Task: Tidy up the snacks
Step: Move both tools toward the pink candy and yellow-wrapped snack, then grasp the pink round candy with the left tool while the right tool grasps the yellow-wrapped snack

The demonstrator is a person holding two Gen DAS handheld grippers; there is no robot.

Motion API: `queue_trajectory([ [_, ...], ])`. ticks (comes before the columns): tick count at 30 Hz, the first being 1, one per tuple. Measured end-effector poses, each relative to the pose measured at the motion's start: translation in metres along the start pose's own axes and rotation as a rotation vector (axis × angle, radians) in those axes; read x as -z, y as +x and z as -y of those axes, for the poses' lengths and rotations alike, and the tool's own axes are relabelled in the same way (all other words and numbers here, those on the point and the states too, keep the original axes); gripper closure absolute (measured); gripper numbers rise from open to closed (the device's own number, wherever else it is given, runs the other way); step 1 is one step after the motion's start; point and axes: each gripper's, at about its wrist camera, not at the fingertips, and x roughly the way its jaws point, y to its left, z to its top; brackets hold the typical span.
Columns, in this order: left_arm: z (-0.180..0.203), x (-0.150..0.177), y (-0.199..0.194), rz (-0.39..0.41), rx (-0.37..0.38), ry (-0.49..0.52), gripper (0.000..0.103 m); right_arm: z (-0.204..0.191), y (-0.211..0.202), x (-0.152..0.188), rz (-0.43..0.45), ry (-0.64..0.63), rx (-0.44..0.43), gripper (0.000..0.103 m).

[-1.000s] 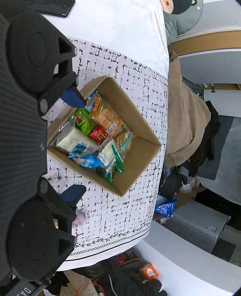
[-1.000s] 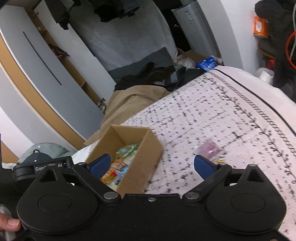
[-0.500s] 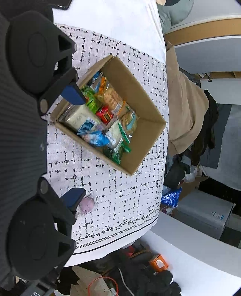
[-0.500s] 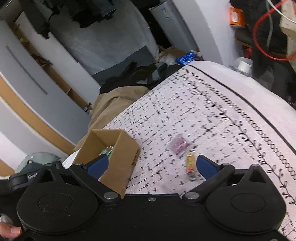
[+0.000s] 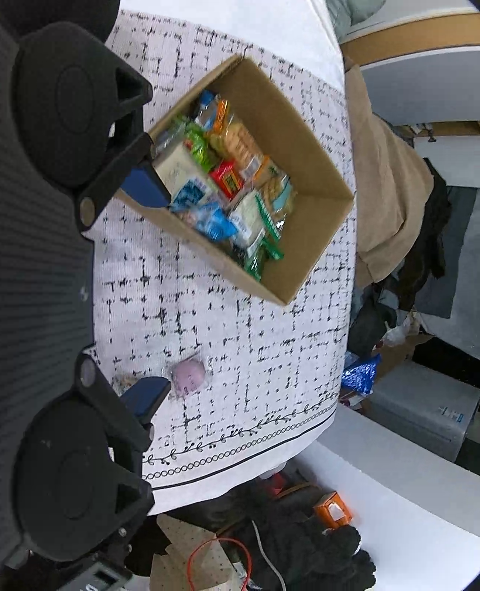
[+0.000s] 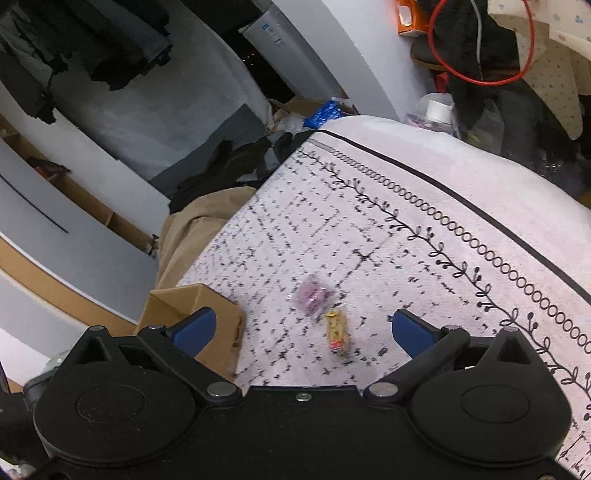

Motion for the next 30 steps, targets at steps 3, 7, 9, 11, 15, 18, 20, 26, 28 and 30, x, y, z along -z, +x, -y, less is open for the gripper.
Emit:
queue_trajectory([
  [3,0.005,0.000,0.011,-0.018,0.015,0.003,0.005,0.006,0.012,0.001,-0.023,0.009,0.027,0.012],
  [7,0.011,0.000,0.025,-0.046,0.067,0.003,0.005,0.013,0.027,0.003,-0.060,0.020,0.055,0.024],
  [9,0.015,-0.001,0.032,-0.060,0.099,0.006,0.005,0.014,0.034,0.004,-0.073,0.017,0.066,0.027],
  [11,0.019,-0.001,0.040,-0.065,0.114,0.010,0.006,0.014,0.042,0.006,-0.092,0.006,0.080,0.031],
  [15,0.025,-0.003,0.056,-0.061,0.138,0.010,0.007,0.014,0.057,0.009,-0.134,-0.010,0.101,0.038],
  [18,0.027,-0.006,0.067,-0.062,0.154,0.004,0.008,0.014,0.068,0.010,-0.153,-0.023,0.117,0.040],
  [20,0.027,-0.010,0.076,-0.063,0.161,-0.005,0.008,0.012,0.076,0.011,-0.163,-0.033,0.120,0.042],
  [26,0.026,-0.016,0.098,-0.078,0.188,-0.028,0.014,0.010,0.098,0.011,-0.191,-0.048,0.137,0.050],
  [28,0.027,-0.017,0.106,-0.083,0.193,-0.033,0.015,0.011,0.107,0.013,-0.204,-0.058,0.146,0.053],
  [30,0.030,-0.019,0.113,-0.090,0.200,-0.035,0.016,0.009,0.111,0.014,-0.202,-0.086,0.153,0.057],
])
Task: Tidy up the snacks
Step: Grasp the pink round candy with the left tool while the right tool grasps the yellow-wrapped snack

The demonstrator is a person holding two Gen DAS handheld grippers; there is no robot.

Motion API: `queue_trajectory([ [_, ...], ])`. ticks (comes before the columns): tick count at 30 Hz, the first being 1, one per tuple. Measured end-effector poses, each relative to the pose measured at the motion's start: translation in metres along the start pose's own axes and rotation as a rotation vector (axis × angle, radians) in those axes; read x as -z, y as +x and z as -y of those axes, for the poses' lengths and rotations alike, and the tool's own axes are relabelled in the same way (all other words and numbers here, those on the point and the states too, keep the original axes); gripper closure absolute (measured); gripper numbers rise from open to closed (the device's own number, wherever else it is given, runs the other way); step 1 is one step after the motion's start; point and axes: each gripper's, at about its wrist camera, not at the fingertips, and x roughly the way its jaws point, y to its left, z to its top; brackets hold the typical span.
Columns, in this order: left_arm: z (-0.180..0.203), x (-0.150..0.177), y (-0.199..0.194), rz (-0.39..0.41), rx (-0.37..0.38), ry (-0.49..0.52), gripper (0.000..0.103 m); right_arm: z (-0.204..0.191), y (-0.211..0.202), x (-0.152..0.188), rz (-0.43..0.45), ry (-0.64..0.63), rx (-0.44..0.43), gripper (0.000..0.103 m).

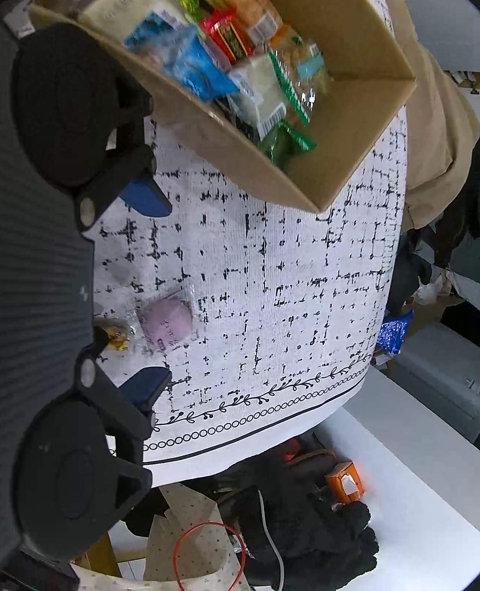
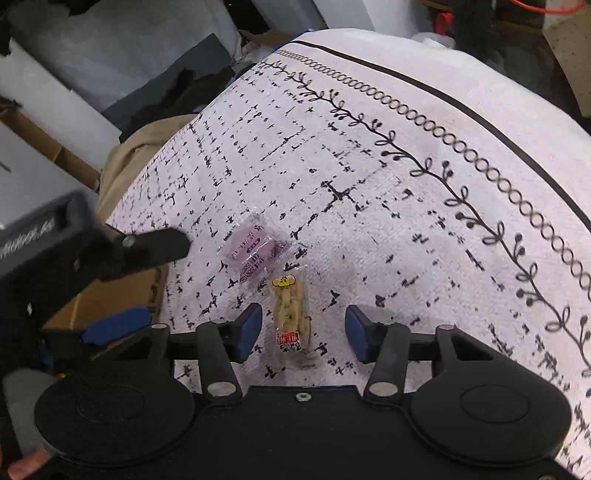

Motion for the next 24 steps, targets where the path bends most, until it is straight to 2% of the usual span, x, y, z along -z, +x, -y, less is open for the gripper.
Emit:
queue_trajectory([
  [1,0.001,-0.001,0.004,-0.002,0.002,-0.001,0.016,-0.001,0.001,-0.001,0.000,-0.013,0.012,0.065],
  [4,0.004,-0.003,0.015,-0.013,0.006,-0.005,0.016,0.004,0.004,-0.004,-0.001,0.011,0.004,0.079],
  [6,0.008,-0.003,0.022,-0.023,0.006,-0.001,0.016,0.008,0.005,-0.005,0.000,0.020,-0.004,0.082],
  [12,0.022,-0.001,0.042,-0.049,0.009,0.020,0.016,0.010,0.001,-0.009,0.034,0.025,0.035,0.083],
  [17,0.031,0.001,0.055,-0.052,-0.016,0.034,0.018,0.018,-0.005,-0.011,0.061,0.043,0.068,0.083],
  [20,0.034,0.003,0.059,-0.055,-0.045,0.030,0.028,0.021,-0.008,-0.013,0.071,0.047,0.079,0.083],
  [22,0.034,0.004,0.060,-0.047,-0.078,0.031,0.039,0.022,-0.009,-0.013,0.076,0.049,0.075,0.083],
  [24,0.033,0.004,0.059,-0.042,-0.090,0.030,0.058,0.020,-0.011,-0.014,0.082,0.044,0.067,0.083],
])
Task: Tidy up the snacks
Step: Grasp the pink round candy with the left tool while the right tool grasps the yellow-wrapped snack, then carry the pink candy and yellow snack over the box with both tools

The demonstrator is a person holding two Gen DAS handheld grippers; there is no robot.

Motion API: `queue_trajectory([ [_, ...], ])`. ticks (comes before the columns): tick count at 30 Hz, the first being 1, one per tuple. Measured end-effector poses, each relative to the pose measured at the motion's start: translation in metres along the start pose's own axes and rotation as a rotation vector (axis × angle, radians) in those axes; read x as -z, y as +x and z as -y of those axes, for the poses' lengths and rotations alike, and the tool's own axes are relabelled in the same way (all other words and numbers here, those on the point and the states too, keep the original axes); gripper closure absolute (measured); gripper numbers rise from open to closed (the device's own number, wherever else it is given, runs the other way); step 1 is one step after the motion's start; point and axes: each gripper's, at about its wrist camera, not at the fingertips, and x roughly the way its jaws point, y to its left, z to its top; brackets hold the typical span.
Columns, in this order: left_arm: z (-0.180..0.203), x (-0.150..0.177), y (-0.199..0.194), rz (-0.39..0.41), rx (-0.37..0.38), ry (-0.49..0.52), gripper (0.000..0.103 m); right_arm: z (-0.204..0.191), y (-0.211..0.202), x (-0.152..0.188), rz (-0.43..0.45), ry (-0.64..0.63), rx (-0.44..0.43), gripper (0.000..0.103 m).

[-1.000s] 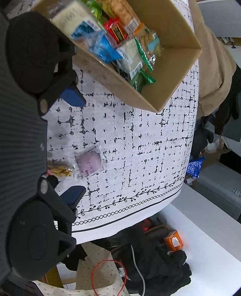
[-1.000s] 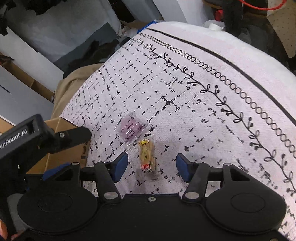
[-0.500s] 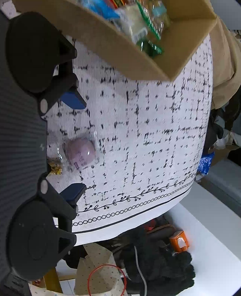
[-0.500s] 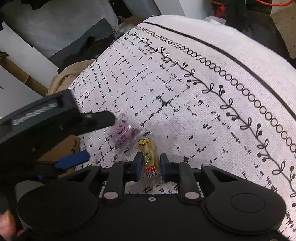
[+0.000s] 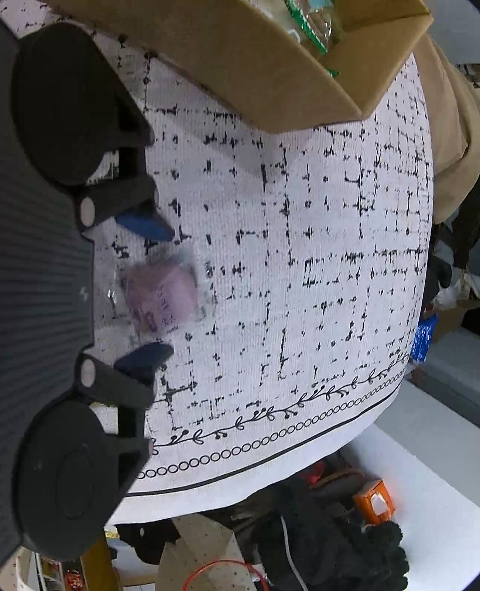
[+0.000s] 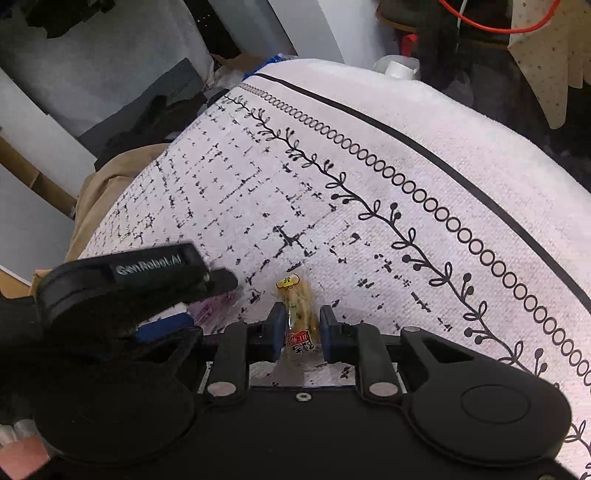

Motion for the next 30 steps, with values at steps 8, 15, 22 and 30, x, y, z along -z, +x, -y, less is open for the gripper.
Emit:
queue_trajectory([
  [8,-0.006,-0.001,-0.024,0.027,-0.002,0.021,0.065,-0.008,-0.012,-0.003,0.028,-0.008,-0.044,0.083],
  [15,-0.012,-0.002,-0.060,0.072,0.010,0.035,0.065,-0.019,-0.030,-0.005,0.072,-0.015,-0.110,0.083],
  [22,-0.024,-0.003,-0.096,0.117,0.010,0.031,0.065,-0.032,-0.047,-0.005,0.108,-0.030,-0.164,0.083],
  [30,-0.040,-0.003,-0.133,0.167,0.006,0.023,0.066,-0.048,-0.063,-0.003,0.148,-0.057,-0.221,0.084],
])
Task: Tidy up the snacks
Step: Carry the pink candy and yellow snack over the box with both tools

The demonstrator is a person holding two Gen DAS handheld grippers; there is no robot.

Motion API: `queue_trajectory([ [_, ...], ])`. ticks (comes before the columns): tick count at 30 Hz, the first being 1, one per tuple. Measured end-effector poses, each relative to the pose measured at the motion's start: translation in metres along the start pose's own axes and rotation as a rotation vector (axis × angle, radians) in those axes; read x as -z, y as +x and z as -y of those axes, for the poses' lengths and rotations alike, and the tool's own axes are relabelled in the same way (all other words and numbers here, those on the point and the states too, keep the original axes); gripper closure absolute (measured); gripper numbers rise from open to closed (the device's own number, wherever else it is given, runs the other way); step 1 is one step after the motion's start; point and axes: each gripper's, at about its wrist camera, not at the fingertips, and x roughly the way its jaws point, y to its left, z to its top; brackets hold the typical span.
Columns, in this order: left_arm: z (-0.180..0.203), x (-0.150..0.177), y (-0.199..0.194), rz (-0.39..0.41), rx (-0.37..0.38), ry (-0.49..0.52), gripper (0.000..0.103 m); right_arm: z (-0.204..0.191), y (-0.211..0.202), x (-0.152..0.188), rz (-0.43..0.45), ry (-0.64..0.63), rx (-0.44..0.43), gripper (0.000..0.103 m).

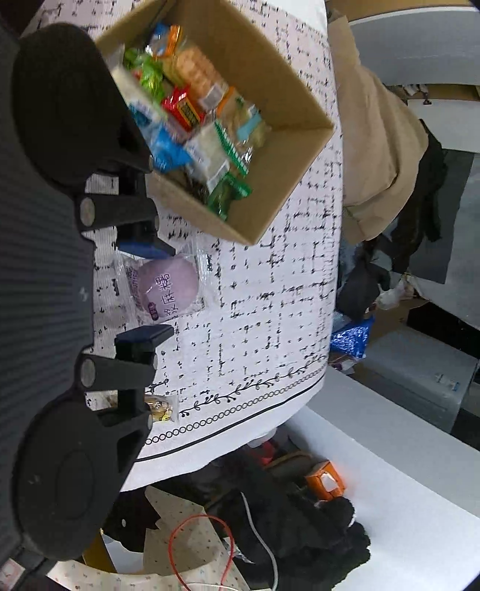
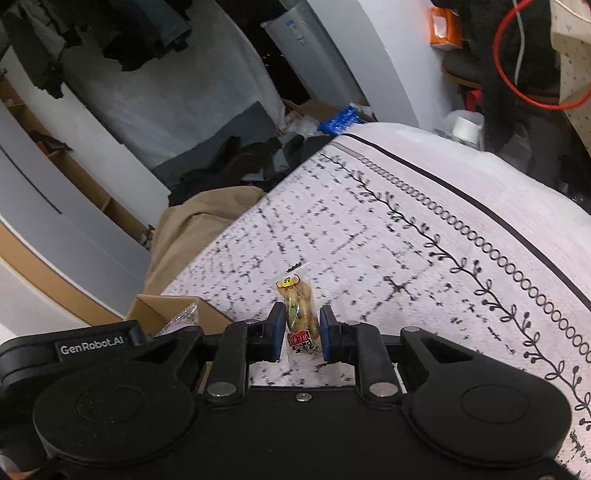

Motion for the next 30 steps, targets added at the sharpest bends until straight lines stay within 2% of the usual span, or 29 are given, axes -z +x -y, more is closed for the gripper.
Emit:
queue_trajectory([
  [12,-0.042,-0.011,-0.040,0.045,-0.041,-0.063,0.066,-0.035,-0.010,0.003,0.029,-0.076,-0.085,0.084],
  [17,-0.060,-0.017,-0.051,0.062,-0.054,-0.077,0.066,-0.043,-0.007,0.004,0.010,-0.078,-0.113,0.084],
  [30,-0.101,-0.034,-0.060,0.078,-0.072,-0.124,0.066,-0.073,-0.005,0.012,0.008,-0.108,-0.182,0.084],
])
